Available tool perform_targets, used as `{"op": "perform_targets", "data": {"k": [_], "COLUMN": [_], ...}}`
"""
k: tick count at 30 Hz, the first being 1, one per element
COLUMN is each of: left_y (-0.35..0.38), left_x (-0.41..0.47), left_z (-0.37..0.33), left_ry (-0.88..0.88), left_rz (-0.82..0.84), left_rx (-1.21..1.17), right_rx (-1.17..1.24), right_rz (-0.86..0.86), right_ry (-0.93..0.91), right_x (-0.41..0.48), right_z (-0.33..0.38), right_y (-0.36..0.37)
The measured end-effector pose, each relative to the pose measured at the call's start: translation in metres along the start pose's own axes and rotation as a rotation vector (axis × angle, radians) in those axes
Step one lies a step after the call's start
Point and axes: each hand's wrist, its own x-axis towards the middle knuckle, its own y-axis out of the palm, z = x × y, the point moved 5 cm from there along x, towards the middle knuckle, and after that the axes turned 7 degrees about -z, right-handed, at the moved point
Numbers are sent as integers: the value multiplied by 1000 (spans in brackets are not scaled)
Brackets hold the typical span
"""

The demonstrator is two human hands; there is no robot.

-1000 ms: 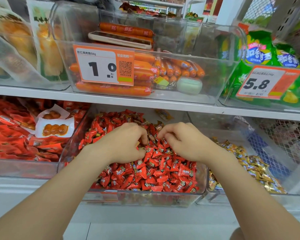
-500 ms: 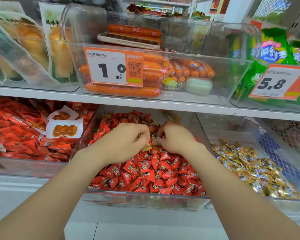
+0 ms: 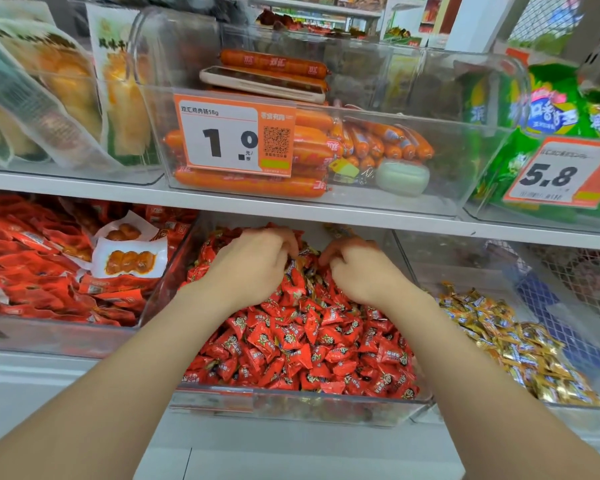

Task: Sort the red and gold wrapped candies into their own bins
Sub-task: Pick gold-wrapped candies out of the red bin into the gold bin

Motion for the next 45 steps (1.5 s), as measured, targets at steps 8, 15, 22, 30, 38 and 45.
{"op": "perform_targets", "data": {"k": [8,15,22,30,38,45], "left_y": [17,6,0,-5,15,22], "left_x": [8,4,1,-9,-9,-6], "left_z": [-6,-4,0,-16,-23,-34], "left_ry": [-31,-42,-28,114,188,222], "left_rz": [132,57,18,95,299,244], "left_rx": [290,95,53,98,314,356], "right_rx": [-173,-217,-92,-272,-30,-79], "right_rz": [168,194,126,133,42,-149], "right_ry": [-52,-115,-127,-131,-23,35], "right_x": [9,20,16,12,2,-28], "right_z": [-8,-9,-1,-5,-7,-7], "right_y": [18,23,17,28,-5,-32]}}
